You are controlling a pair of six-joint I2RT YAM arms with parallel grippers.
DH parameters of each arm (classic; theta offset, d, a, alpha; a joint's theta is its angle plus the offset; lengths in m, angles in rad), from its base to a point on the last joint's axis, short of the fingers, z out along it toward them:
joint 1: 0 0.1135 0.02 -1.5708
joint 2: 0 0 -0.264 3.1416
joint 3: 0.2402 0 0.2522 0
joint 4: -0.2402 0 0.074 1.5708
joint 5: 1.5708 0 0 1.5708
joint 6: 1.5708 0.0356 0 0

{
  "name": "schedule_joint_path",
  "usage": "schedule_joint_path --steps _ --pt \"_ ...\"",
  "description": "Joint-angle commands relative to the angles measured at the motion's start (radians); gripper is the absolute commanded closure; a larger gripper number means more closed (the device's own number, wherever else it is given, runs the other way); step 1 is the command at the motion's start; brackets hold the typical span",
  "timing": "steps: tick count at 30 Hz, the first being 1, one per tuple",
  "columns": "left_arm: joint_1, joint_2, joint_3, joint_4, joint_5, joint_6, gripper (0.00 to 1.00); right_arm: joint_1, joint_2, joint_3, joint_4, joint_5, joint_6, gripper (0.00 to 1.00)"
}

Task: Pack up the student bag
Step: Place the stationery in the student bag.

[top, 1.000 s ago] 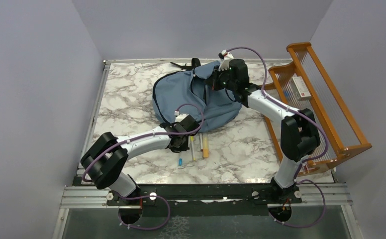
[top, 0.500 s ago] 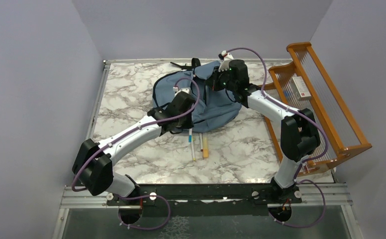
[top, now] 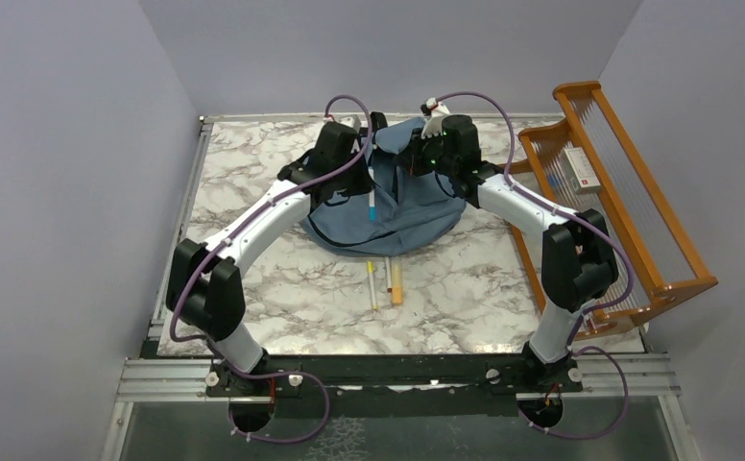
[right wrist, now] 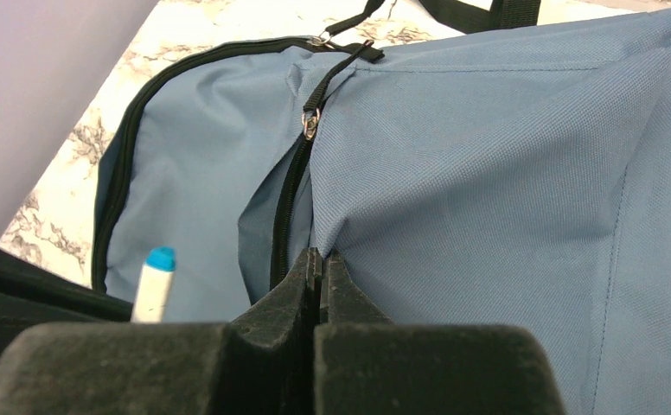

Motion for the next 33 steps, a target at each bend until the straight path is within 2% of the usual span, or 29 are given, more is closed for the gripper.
schedule_joint_path --steps 1,19,29,33 --pt "0.014 0.078 0.099 0.036 0.071 0.009 0.85 0.003 -0.04 0.015 0.012 -0.054 -0.006 1.0" --pt "0.058 0.306 0.289 0.026 0.144 -0.037 0.87 0.003 -0.035 0.036 0.009 -0.169 0.045 0.99" --pt "0.077 0.403 0.417 0.045 0.115 -0.099 0.89 0.003 -0.027 0.03 0.009 -0.246 0.089 0.99" --pt "0.081 0.429 0.465 0.052 0.1 -0.127 0.86 0.003 -0.033 0.025 -0.003 -0.24 0.089 0.99"
